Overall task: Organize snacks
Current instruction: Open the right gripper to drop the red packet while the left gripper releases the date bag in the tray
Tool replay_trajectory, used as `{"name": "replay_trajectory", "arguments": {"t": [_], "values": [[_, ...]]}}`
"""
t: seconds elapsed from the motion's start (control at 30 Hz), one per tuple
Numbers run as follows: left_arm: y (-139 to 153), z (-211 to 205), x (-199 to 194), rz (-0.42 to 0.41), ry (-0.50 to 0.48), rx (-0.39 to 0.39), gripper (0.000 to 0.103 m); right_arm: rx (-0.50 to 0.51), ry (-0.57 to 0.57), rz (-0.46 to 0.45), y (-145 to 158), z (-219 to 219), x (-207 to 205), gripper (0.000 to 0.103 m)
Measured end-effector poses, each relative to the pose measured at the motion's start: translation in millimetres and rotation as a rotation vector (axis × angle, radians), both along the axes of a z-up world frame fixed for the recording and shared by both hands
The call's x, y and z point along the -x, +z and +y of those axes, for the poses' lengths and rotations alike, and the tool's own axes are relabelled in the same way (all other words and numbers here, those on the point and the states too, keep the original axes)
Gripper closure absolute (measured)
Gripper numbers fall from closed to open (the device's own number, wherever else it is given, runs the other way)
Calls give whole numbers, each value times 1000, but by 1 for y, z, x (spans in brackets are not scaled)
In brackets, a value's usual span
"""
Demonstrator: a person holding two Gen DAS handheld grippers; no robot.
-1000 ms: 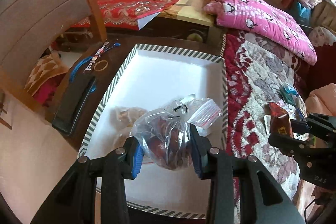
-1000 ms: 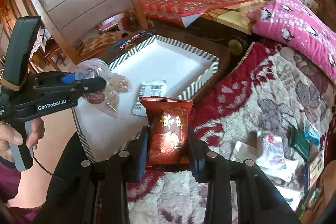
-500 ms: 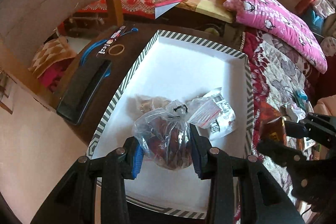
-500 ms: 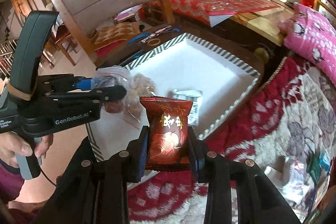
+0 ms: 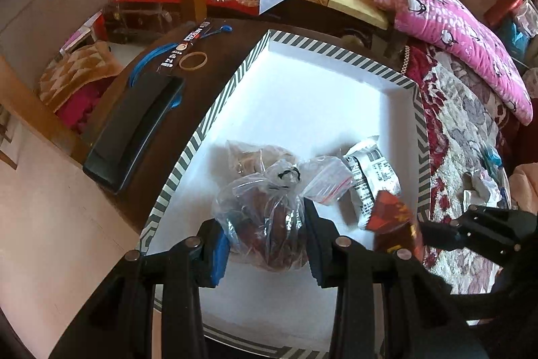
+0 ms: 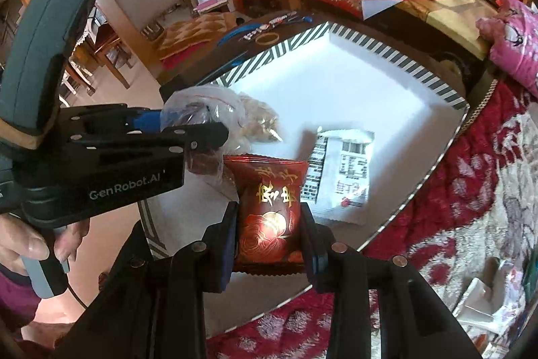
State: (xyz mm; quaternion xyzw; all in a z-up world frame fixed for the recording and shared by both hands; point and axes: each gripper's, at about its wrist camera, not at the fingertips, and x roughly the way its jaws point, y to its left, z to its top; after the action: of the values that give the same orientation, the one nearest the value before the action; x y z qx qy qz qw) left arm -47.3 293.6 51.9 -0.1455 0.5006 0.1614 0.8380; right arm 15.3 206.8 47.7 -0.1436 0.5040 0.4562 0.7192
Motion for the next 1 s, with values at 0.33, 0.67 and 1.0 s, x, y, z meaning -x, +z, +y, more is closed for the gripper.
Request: {"name": "replay_trajectory", "arguments": {"t": [0.33,0.67,1.0], "values": [[-3,1,-13,-2,-6,4,66,30,14,43,-22,13,-2,67],[-4,-3,-22,-2,-5,0,63,0,15,93,-26,11,3,64],[7,-12,-22,-53,-5,27,40,-54,-19,78,2,-19,9,49]]}}
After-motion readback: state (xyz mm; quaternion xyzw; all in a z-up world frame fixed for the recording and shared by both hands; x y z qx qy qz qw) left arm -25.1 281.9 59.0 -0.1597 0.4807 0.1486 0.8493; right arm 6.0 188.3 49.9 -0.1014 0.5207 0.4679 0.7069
